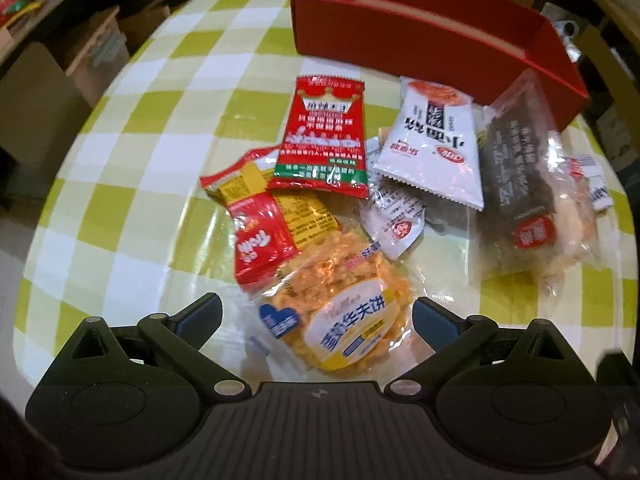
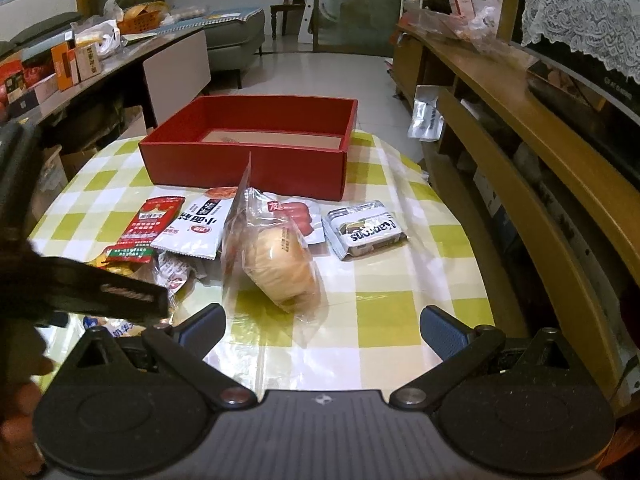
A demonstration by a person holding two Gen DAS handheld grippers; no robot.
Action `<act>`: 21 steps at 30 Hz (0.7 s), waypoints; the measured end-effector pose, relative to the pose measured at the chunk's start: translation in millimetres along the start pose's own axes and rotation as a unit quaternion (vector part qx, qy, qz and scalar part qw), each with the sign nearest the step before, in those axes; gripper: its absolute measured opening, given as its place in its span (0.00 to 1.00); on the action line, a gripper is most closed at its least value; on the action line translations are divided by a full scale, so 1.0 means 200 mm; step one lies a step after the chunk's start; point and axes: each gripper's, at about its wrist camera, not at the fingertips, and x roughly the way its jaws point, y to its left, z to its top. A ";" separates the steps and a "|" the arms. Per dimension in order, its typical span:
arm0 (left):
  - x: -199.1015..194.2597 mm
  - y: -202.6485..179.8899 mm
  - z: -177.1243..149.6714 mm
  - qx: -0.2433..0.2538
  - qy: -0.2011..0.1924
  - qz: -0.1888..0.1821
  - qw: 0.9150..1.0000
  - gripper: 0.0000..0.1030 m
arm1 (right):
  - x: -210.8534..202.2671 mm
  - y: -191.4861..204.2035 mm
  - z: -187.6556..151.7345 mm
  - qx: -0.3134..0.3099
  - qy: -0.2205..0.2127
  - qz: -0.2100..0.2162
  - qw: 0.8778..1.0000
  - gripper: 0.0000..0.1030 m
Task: Organize snacks
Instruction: 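Move both tools toward the snack pile on the table, then grasp the yellow Waffles bag with the left gripper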
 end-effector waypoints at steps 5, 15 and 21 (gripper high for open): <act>0.07 -0.02 0.05 -0.029 0.007 0.016 0.999 1.00 | 0.00 -0.01 0.00 0.002 0.002 0.008 1.000 1.00; 0.10 -0.03 0.05 -0.012 0.010 0.011 1.000 1.00 | 0.00 -0.04 0.02 0.012 0.009 0.021 1.000 1.00; 0.07 0.01 -0.04 0.044 0.025 0.018 0.999 0.97 | -0.01 -0.04 0.02 0.017 0.013 0.029 0.999 1.00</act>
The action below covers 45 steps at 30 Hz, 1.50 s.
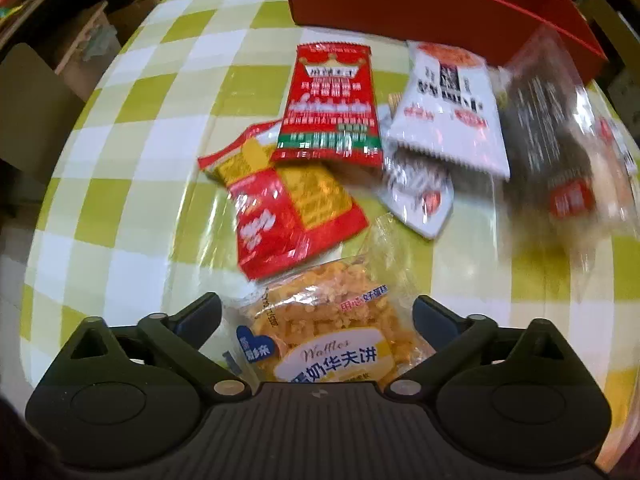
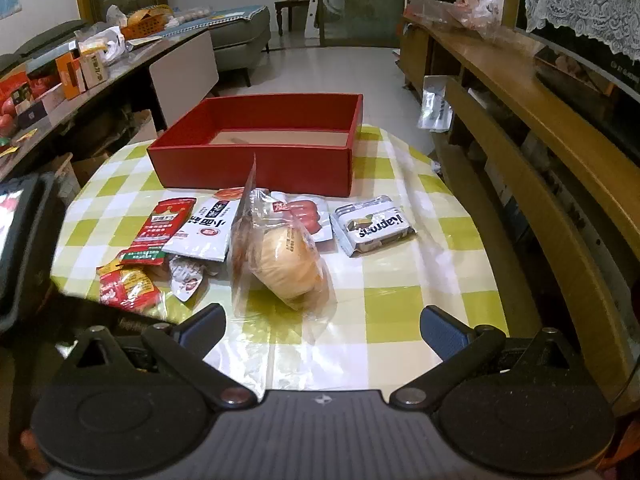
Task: Organize snacks
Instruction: 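Grasp the yellow Waffles bag with the left gripper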
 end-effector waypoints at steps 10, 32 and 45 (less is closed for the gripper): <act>-0.05 0.19 -0.07 -0.038 0.014 -0.031 0.999 1.00 | -0.02 0.03 0.00 -0.001 0.003 0.020 1.000 1.00; -0.03 0.16 -0.12 -0.064 0.018 0.002 0.998 0.82 | -0.01 0.03 0.02 -0.012 0.001 0.021 1.000 1.00; -0.16 0.21 -0.11 -0.035 -0.026 -0.034 0.998 0.80 | 0.10 0.01 0.26 0.003 -0.011 0.020 1.000 1.00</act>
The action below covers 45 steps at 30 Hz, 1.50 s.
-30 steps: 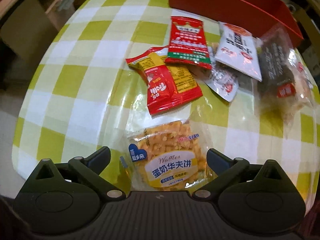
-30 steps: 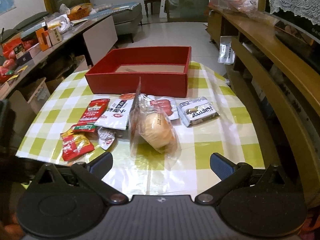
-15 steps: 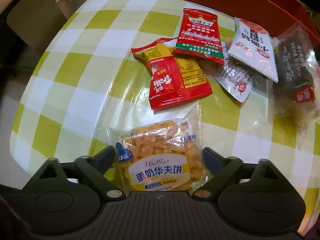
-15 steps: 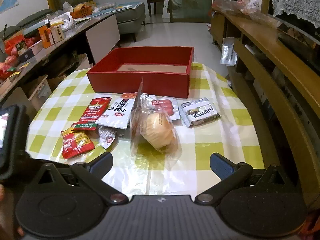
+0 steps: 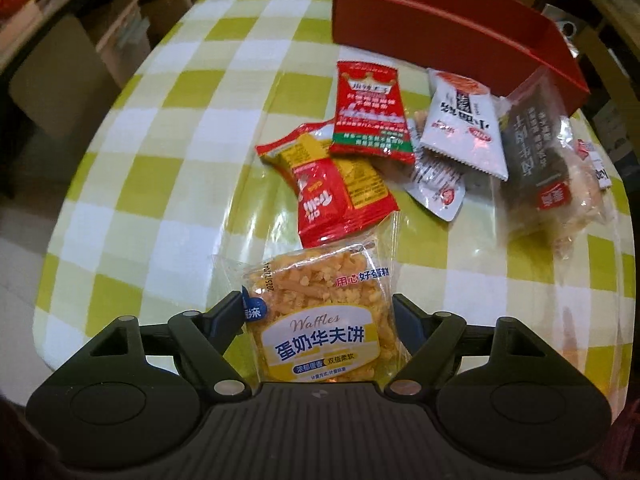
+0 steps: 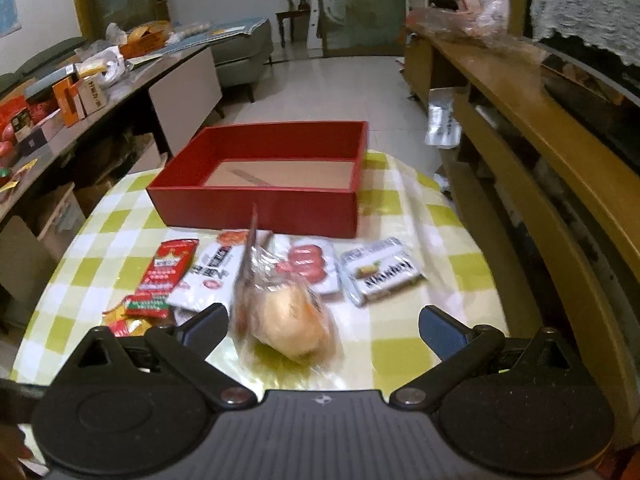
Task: Organize snacks
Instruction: 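Grasp the yellow Waffles bag with the left gripper, then grasp the clear steamed-cake bag with the right gripper while the left holds the waffle bag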
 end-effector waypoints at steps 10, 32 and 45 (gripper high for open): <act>0.05 0.02 0.04 0.011 0.014 -0.027 0.999 0.80 | 0.21 0.04 0.21 0.001 0.007 0.015 1.000 0.89; 0.08 0.00 0.06 0.011 0.031 -0.039 0.999 0.81 | 0.41 0.05 0.12 0.015 0.111 0.070 0.991 0.85; 0.09 -0.01 0.06 0.013 0.033 -0.040 0.999 0.81 | 0.53 0.07 0.08 0.030 0.158 0.079 0.984 0.85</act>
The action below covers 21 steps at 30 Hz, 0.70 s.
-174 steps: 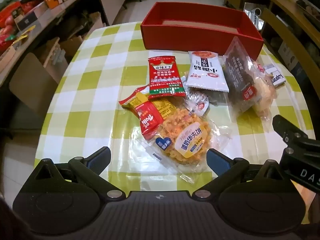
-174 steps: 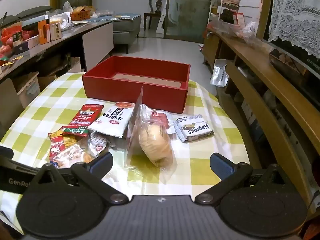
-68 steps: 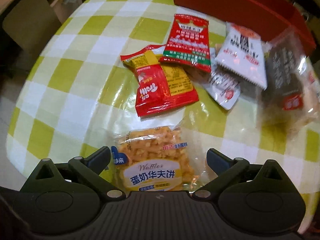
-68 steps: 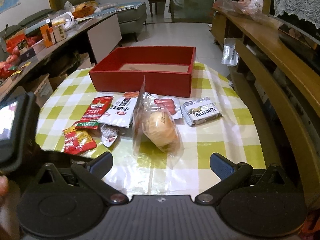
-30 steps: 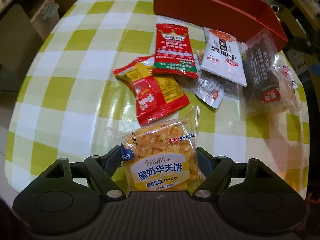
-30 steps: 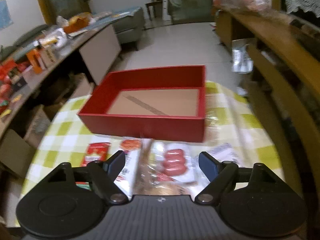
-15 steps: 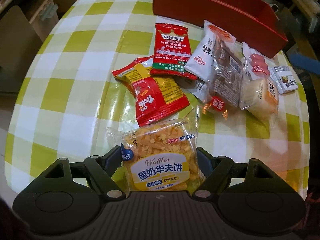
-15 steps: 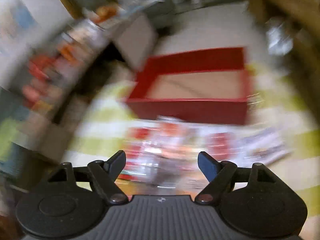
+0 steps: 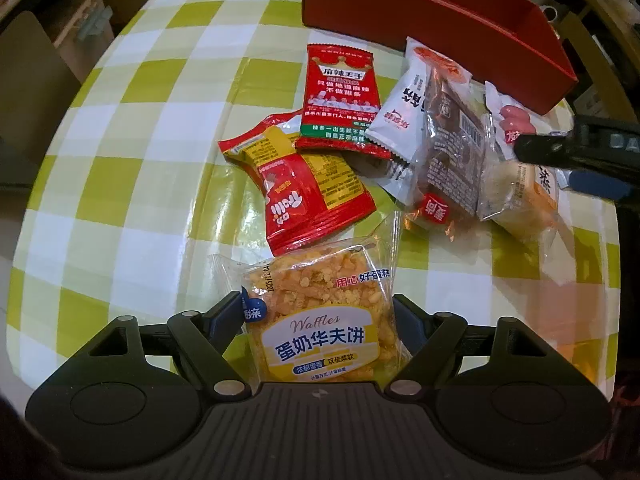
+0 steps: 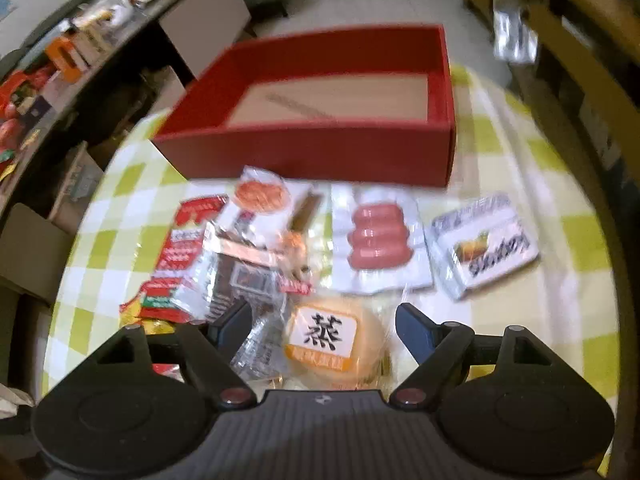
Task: Organize snacks
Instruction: 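Grasp the clear steamed-cake bag with the right gripper while the left holds the waffle bag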
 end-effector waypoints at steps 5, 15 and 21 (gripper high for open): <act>0.01 -0.02 0.01 0.001 0.001 0.004 1.000 0.81 | 0.05 0.03 -0.03 -0.015 0.004 -0.015 1.000 0.85; 0.00 -0.05 0.02 0.011 -0.015 0.025 1.000 0.81 | 0.10 0.02 -0.05 -0.024 0.007 -0.024 0.999 0.92; 0.01 -0.06 0.02 0.015 -0.015 0.029 0.999 0.81 | 0.15 0.02 -0.08 -0.022 0.023 -0.036 0.999 0.93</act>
